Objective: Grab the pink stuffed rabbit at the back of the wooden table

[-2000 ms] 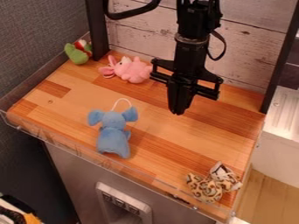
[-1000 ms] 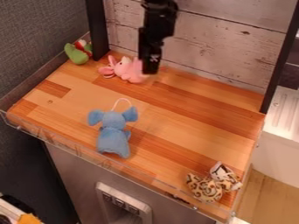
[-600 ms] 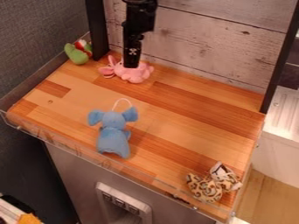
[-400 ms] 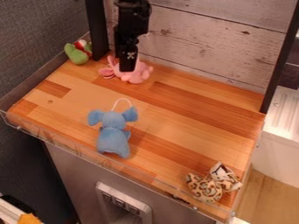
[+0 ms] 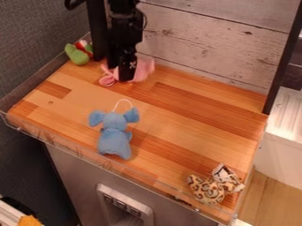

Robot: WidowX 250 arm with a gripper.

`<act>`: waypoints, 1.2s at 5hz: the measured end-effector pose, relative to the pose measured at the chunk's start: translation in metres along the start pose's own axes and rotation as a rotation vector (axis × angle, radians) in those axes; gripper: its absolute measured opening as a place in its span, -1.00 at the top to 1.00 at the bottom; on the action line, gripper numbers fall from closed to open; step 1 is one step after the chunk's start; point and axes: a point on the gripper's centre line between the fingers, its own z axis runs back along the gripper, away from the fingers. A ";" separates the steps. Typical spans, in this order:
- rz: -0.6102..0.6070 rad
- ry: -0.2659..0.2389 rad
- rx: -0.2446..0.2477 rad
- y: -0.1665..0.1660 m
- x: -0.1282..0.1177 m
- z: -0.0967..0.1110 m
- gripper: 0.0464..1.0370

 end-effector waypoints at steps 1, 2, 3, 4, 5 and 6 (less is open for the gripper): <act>-0.024 0.006 -0.013 0.003 0.004 -0.009 -0.92; -0.119 0.000 0.004 0.010 0.009 -0.012 -0.78; -0.227 -0.004 0.020 0.014 0.012 -0.011 -0.26; -0.315 -0.003 0.031 0.012 0.016 -0.011 0.12; -0.334 0.000 0.034 0.010 0.018 -0.011 0.19; -0.290 0.005 0.027 0.008 0.019 -0.011 0.19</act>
